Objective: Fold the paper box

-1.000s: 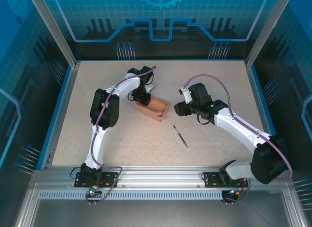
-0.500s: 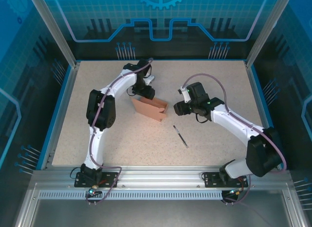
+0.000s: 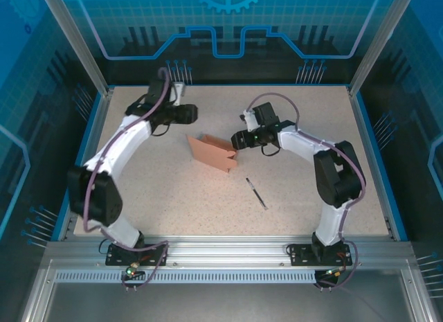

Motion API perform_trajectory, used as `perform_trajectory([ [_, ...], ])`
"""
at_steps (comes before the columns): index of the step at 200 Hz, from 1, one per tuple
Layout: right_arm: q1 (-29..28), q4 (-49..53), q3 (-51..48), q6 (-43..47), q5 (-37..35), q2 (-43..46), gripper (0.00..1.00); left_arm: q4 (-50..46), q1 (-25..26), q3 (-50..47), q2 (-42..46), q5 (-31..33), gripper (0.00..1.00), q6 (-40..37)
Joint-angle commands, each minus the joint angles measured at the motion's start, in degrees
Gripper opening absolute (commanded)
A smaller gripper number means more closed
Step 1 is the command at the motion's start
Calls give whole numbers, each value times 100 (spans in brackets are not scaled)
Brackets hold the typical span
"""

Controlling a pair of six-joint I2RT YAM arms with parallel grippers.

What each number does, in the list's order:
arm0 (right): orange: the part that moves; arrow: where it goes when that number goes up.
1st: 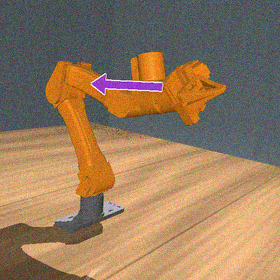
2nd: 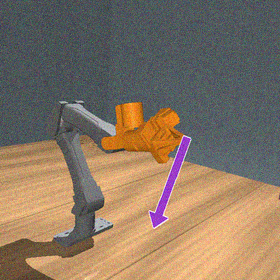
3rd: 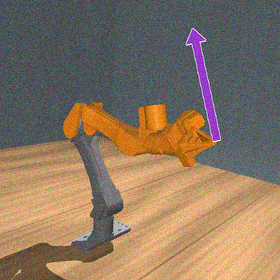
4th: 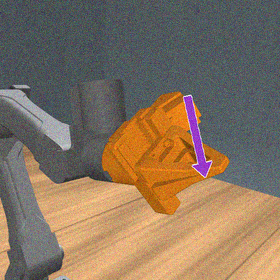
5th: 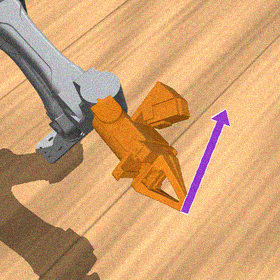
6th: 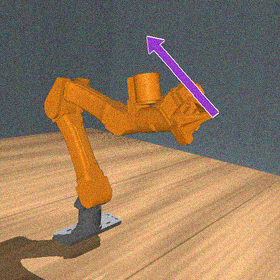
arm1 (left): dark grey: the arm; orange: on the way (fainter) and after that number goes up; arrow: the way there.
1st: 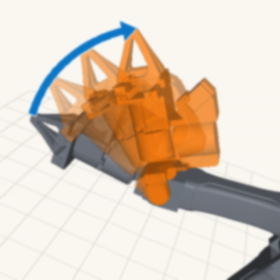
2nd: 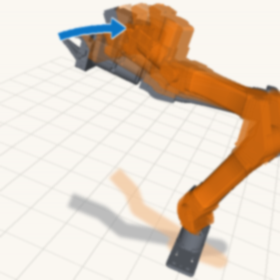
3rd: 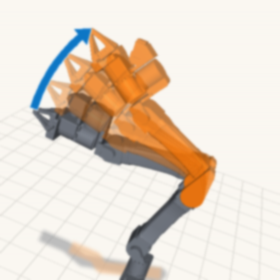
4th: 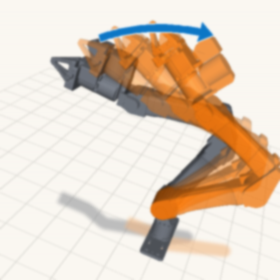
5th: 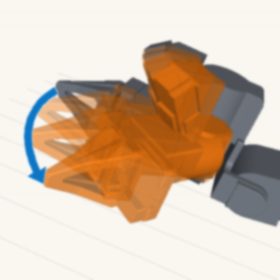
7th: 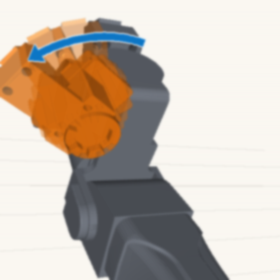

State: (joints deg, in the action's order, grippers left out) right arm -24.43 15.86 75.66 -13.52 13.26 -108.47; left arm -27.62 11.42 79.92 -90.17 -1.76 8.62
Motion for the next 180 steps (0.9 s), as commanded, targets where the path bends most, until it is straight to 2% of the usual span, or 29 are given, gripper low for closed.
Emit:
perform_trajectory([
  [1, -35, 46, 421, -116, 651, -427, 65, 1058, -346, -1051, 839, 306, 69, 815],
  [44, -38, 158, 585, -126, 1066, -773, 65, 1106, -553, -2722, 1993, 540, 67, 1272],
  [71, -44, 118, 371, -185, 1343, -676, 65, 1398, -529, -3537, 2134, -42, 65, 1803],
  [102, -48, -286, -106, -496, 1799, -464, 64, 2000, -286, -4117, 1891, -454, 63, 2244],
  [131, -154, -697, -576, -809, 2029, -234, 64, 2349, -58, -4259, 1425, -607, 62, 2411],
  [180, -377, -1229, -1128, -1170, 2201, 124, 65, 3003, -28, -4178, 646, -874, 62, 2592],
])
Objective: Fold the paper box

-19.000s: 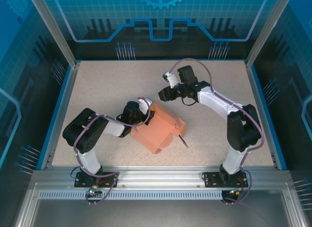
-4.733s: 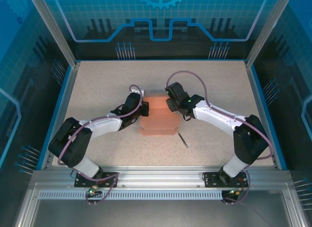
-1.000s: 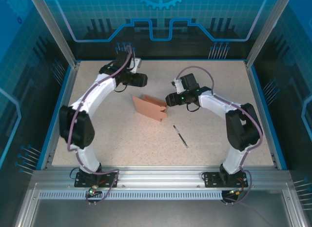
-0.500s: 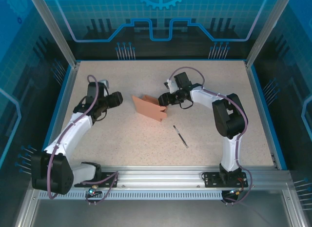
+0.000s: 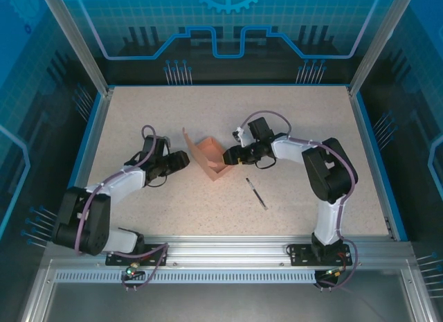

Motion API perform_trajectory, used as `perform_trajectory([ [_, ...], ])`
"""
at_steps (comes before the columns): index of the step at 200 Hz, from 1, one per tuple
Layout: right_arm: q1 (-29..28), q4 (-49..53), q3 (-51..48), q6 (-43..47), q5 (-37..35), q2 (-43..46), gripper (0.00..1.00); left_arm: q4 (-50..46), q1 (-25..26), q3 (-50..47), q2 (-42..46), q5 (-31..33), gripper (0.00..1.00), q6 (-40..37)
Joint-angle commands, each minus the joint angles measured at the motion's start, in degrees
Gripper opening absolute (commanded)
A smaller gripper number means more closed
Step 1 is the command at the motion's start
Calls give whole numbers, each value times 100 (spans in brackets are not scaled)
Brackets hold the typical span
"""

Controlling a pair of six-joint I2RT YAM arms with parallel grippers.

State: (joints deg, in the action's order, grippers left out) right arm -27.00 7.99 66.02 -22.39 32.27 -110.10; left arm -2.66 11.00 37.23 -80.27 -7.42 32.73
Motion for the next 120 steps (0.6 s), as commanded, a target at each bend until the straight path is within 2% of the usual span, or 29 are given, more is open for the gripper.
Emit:
perform_trajectory([
  [1, -124, -445, -166, -287, 303, 297, 65, 509, 15, 104, -364, -311, 62, 181],
  [62, 0, -195, -438, -74, -125, 690, 65, 807, 22, 777, -1322, -498, 62, 120],
  [120, 254, 373, -678, 448, -976, 1322, 65, 595, 115, 1743, -2179, -717, 62, -118],
])
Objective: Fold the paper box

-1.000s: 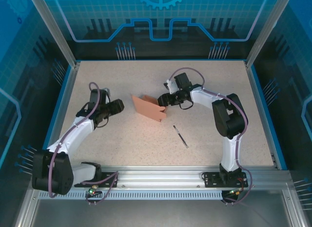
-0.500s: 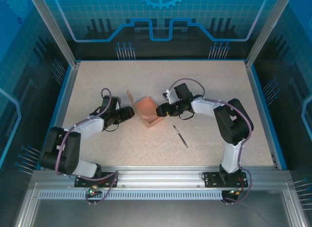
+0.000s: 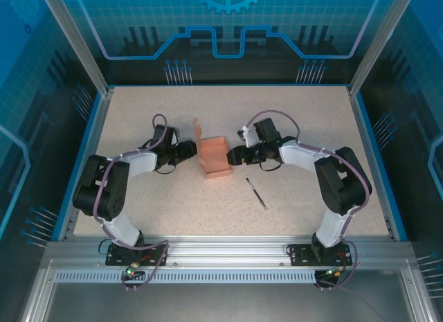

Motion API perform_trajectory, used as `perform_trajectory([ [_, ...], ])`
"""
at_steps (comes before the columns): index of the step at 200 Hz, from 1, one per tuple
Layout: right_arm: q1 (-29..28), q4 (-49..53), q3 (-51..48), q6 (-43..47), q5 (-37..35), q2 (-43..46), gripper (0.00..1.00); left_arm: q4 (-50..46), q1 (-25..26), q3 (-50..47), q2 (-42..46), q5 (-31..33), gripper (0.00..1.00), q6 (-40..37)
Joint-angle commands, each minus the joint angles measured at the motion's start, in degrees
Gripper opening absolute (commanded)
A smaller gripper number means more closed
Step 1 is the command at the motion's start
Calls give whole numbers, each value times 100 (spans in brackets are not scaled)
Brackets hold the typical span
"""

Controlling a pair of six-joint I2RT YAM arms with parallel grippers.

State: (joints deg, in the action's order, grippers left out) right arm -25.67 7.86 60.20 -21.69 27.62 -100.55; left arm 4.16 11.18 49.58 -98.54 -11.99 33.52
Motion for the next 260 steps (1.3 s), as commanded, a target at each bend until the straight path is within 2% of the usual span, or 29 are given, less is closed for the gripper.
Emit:
perform_trajectory([
  [1, 122, 398, -97, 395, -533, 382, 65, -93, 105, 526, -373, -265, 62, -201],
  [41, 209, 714, -23, 1102, -1574, 771, 65, -667, 329, 1676, -1090, -491, 62, -535],
  [62, 273, 776, 193, 1617, -1887, 703, 65, -1046, 380, 2390, -1491, -670, 62, -686],
  [89, 284, 869, 562, 2397, -2247, 458, 62, -1329, 316, 2848, -1483, -455, 63, -883],
  [127, 269, 1221, 1221, 3507, -2470, -162, 55, -1289, 40, 2614, -877, -186, 65, -931],
  [154, 235, 1773, 1774, 4034, -2402, -720, 46, -1188, -45, 2157, -345, -16, 65, -952],
  [206, 252, 2218, 2380, 4241, -1955, -1313, 29, -1145, -48, 1703, 209, 136, 65, -1023],
  [260, 256, 2396, 2676, 4327, -1760, -1589, 21, -1172, -55, 1622, 331, 162, 65, -1094],
])
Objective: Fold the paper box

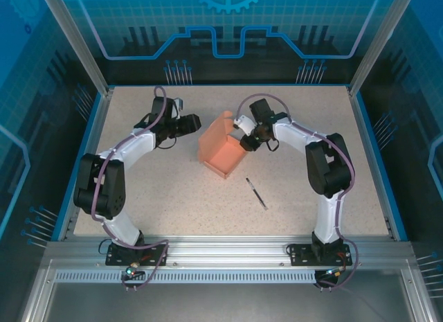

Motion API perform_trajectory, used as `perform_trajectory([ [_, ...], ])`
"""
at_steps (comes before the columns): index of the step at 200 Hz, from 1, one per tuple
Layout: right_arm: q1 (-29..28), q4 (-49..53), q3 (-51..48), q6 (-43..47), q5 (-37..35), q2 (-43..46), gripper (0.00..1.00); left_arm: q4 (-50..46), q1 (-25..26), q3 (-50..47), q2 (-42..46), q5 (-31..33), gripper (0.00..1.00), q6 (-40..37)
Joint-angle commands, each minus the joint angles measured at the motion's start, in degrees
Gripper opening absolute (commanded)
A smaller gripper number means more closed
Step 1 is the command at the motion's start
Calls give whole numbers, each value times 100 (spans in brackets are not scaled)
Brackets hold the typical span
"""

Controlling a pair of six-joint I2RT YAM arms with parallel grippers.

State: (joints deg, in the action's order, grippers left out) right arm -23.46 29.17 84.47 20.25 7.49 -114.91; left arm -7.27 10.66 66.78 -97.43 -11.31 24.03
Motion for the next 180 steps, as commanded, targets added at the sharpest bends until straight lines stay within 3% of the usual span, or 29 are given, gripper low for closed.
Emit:
perform_trajectory([
  [1, 35, 274, 252, 135, 253, -158, 21, -29, -6, -101, 222, 94, 65, -145],
  [116, 26, 610, 504, 251, 236, -391, 17, -28, -17, -267, 294, 76, 66, -171],
  [180, 17, 608, 573, 229, 122, -427, 23, -4, -13, -315, 322, 59, 66, -180],
])
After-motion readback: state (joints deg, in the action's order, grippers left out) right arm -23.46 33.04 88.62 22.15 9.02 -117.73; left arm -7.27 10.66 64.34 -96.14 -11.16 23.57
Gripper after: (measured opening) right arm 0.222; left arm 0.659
